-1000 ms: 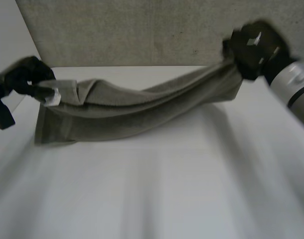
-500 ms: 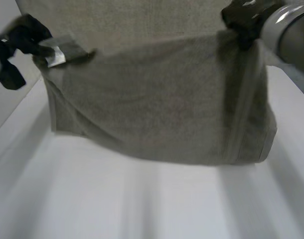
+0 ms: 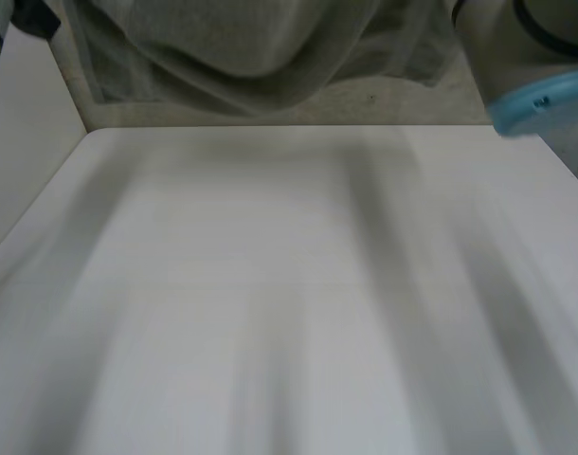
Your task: Fold the towel.
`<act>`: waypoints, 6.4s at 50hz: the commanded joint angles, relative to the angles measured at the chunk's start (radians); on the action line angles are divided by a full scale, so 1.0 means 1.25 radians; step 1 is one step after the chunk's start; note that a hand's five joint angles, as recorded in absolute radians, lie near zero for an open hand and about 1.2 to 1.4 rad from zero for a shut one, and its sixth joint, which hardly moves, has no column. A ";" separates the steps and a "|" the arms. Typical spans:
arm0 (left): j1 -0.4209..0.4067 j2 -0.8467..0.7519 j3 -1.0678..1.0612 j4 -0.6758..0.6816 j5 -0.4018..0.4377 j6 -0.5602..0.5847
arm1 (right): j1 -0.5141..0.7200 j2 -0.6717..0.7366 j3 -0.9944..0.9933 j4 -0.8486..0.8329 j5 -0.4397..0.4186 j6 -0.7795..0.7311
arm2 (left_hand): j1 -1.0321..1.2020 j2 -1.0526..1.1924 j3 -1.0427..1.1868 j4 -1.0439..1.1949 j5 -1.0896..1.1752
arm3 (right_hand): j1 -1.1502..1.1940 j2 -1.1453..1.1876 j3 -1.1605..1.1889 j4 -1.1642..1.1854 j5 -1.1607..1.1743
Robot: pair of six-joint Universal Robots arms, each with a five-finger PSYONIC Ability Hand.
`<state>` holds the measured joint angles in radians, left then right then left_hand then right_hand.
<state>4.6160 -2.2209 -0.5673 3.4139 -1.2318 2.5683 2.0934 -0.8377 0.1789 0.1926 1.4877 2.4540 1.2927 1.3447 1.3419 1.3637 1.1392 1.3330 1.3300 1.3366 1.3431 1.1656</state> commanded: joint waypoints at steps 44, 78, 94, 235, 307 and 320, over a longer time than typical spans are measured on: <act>0.198 0.297 -0.890 -0.094 0.387 0.535 | -0.099 -0.280 1.164 -0.235 -0.094 -0.045 | -0.849 -0.891 -0.889 -0.906 -0.866 | 0.051 0.053 0.048 0.043 0.045; -0.141 0.011 -0.729 0.003 -0.296 0.746 | -0.099 -0.272 1.230 -0.310 -0.041 -0.041 | -0.716 -0.757 -0.755 -0.772 -0.732 | 0.051 0.053 0.048 0.043 0.045; -0.131 0.016 -0.737 0.024 -0.299 0.731 | -0.098 -0.256 1.229 -0.321 -0.040 -0.043 | -0.384 -0.426 -0.424 -0.441 -0.401 | 0.051 0.053 0.048 0.043 0.045; 0.026 -0.054 0.066 -0.024 -0.046 0.184 | -0.128 -0.008 0.008 -0.144 0.101 -0.028 | 0.083 0.041 0.044 0.026 0.066 | 0.051 0.053 0.048 0.043 0.045; 0.285 0.292 -0.877 -0.025 0.465 0.179 | -0.350 -0.403 1.044 -0.007 -0.174 -0.145 | 0.083 0.041 0.044 0.026 0.066 | 0.051 0.053 0.048 0.043 0.045; 0.172 0.018 -0.611 -0.020 0.268 0.184 | -0.284 -0.142 0.853 -0.084 -0.011 -0.146 | 0.083 0.041 0.044 0.026 0.066 | 0.051 0.053 0.048 0.043 0.045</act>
<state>4.8643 -2.0709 -1.4822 3.3955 -0.8227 2.7976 1.7276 -1.1385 1.3541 0.1123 1.4246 2.2696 1.2939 1.3492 1.3507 1.3638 1.1489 1.3316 1.3399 1.3415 1.3468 1.1744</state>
